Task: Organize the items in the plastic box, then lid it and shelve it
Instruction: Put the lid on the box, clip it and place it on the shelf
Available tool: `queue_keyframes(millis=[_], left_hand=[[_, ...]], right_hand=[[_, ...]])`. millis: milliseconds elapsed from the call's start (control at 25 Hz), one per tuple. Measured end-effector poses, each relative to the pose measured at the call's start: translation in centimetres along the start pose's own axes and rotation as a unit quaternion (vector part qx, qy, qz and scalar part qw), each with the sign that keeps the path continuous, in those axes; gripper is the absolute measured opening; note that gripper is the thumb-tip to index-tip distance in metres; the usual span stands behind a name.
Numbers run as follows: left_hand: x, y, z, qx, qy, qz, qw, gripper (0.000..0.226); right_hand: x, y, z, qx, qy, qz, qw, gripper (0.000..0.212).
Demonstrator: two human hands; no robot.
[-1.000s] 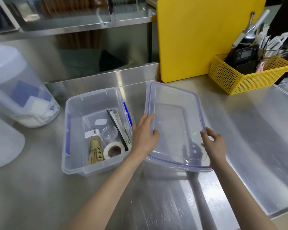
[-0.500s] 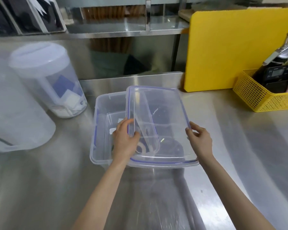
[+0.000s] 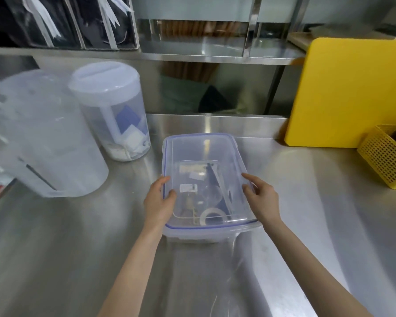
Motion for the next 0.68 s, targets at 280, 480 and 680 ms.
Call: queue_keyframes(millis=[280,480,680], left_hand=[[0.9,-1.2,0.0,0.022,0.008,0.009,1.0,0.041],[1.0,-1.5,-0.1,0.025,-0.012,-0.009,1.0,0.042],[1.5,-1.2,-0.1,0.02,-0.025,-0.028,0.999,0.042]], right_hand=[[-0.2,-0.2,-1.6,-0.006,0.015,-0.003,1.0,0.034],[-0.2,-0.1,-2.2,-0.001,0.032,-0.002,0.999,0.034],[-0.7,0.7,-2.5,0.007,0.031,0.005,0.999,0.034]])
Point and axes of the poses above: each hand's wrist, its own y-axis away from the middle knuckle, its own z-axis out of the back of the hand, x = y × z, the point moved 2 cm from there along -y, towards the middle knuckle, and after that the axes turned 7 degrees about -x, right-handed, at the moved point
